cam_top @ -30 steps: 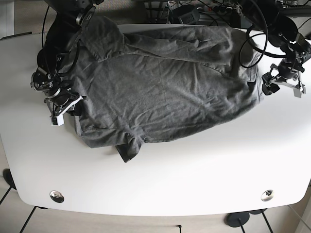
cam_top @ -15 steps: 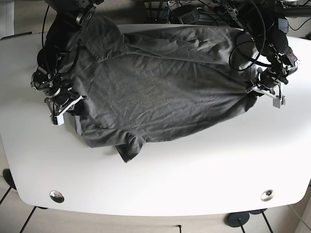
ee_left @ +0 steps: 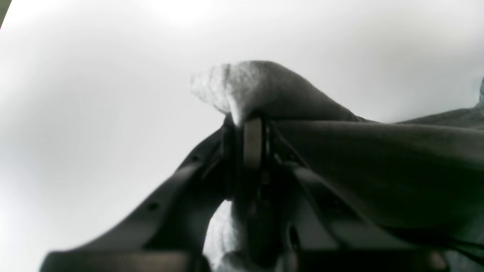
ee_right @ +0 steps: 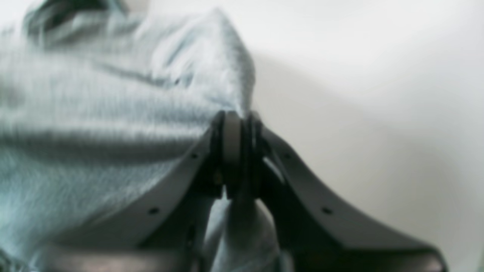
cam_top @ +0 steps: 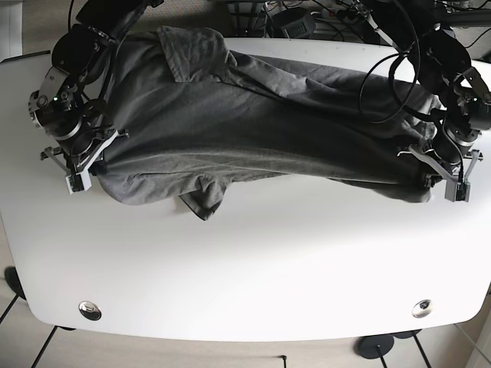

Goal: Fold the T-shirt properly
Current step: 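Lift the shirt edge with both grippers and pull it taut, laying it flat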

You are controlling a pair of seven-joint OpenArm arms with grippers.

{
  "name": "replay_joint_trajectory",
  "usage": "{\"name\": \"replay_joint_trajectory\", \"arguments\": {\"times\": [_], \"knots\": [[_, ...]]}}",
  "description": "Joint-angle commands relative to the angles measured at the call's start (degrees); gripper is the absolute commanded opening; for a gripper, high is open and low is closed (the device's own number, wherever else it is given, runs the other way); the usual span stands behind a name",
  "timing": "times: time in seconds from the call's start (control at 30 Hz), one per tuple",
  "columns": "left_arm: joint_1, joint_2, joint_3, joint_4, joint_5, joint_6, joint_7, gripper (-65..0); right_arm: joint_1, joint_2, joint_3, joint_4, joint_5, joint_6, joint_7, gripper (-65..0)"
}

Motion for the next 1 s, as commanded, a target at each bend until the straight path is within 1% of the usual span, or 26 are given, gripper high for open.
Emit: {"name": "replay_joint_trajectory", "arguments": {"times": [0.03,0.13,0.17,0.2,0.23,0.3,0.37,0.43,0.47,0.5,0.53,0.6,0.67,0.77,0.8,0.83,0.87,0.9,0.93,0.97,1.0], "knots": [[-4.59,-2.68,1.9,1.0,-0.82,-0.03,-2.67,-65.0,5.74,2.5,0.08,0.57,0.74,-0.14,-0.1,-63.3],[-12.5,-2.86,4.36,0.65,-0.38,-0.03,-2.76,-65.0,14.01,5.23,0.0,-2.95,0.74,-0.14,-2.56,-63.3],[-15.14,-3.56,5.76,-0.14,-0.38,0.06,-2.67,-65.0,17.35,6.1,0.0,-4.53,0.74,-0.14,-3.61,-63.3],[-19.36,-5.32,8.49,-1.9,-0.38,0.32,-2.67,-65.0,22.18,7.16,-0.09,-7.08,0.74,-0.14,-5.2,-63.3],[-22.53,-6.55,9.81,-3.31,-0.38,0.32,-2.67,-65.0,25.35,7.86,-0.62,-8.4,0.74,-0.14,-6.25,-63.3],[-28.94,-8.13,11.13,-7.0,-0.38,0.41,-2.67,-65.0,31.76,10.41,-3.17,-10.77,0.74,-0.14,-7.48,-63.3],[-35.54,-9.89,12.53,-11.22,-0.38,0.41,-2.67,-65.0,37.3,12.35,-5.37,-12.09,1.01,-0.14,-7.75,-63.3],[-41.34,-11.83,13.41,-14.82,-0.38,0.41,-2.76,-65.0,43.19,13.49,-7.21,-12.53,1.27,-0.14,-7.92,-63.1],[-45.21,-12.97,13.5,-17.28,-0.38,0.41,-2.76,-65.0,47.15,14.1,-9.5,-13.67,1.1,-0.14,-7.92,-63.1],[-47.49,-13.32,13.5,-18.87,-0.38,0.24,-2.76,-65.0,49.96,14.19,-10.73,-14.64,0.92,-0.14,-7.92,-63.1],[-50.22,-13.94,13.5,-20.19,-0.46,0.15,-2.76,-65.0,53.13,14.9,-11.79,-15.52,1.1,-0.14,-8.19,-63.1],[-51.63,-15.17,13.41,-20.36,-0.73,0.06,-2.76,-65.0,55.5,15.16,-12.05,-14.55,1.27,-0.14,-11.35,-63.1],[-51.36,-16.05,13.24,-20.36,-0.82,-0.03,-2.76,-65.0,55.06,14.9,-11.96,-12.8,1.27,-0.14,-12.76,-63.1],[-45.65,-15.78,12.88,-18.87,-0.99,-0.12,-2.94,-65.0,47.5,14.81,-11.08,-9.02,1.27,-0.14,-12.85,-63.1],[-40.9,-15.69,11.74,-15.97,-0.99,-0.12,-3.9,-65.0,42.14,13.58,-8.71,-6.11,1.36,-0.14,-12.76,-63.1],[-36.86,-15.34,10.86,-14.12,-0.99,-0.12,-5.22,-65.0,38.53,12.52,-7.57,-4.97,1.36,-0.14,-12.67,-63.1],[-31.14,-13.94,10.16,-11.83,-0.99,-0.2,-7.77,-65.0,33.26,11.38,-5.98,-3.92,1.8,-0.14,-12.41,-63.1],[-24.9,-13.41,9.63,-9.28,-0.99,-1.17,-9.53,-65.0,27.11,10.59,-4.4,-3.13,3.29,-0.14,-11.0,-63.1],[-18.31,-12.71,8.23,-6.47,-0.99,-3.19,-9.79,-65.0,20.25,9.8,-2.73,-1.81,4.96,-0.14,-9.24,-63.1],[-14.17,-11.48,6.47,-4.89,-0.9,-4.6,-9.97,-65.0,15.85,9.36,-1.94,-1.1,5.93,-0.14,-8.36,-63.1],[-8.46,-9.1,3.39,-3.83,-0.73,-6.45,-10.15,-65.0,10.23,8.39,-1.06,-0.93,6.9,-0.14,-6.96,-63.1]]}}
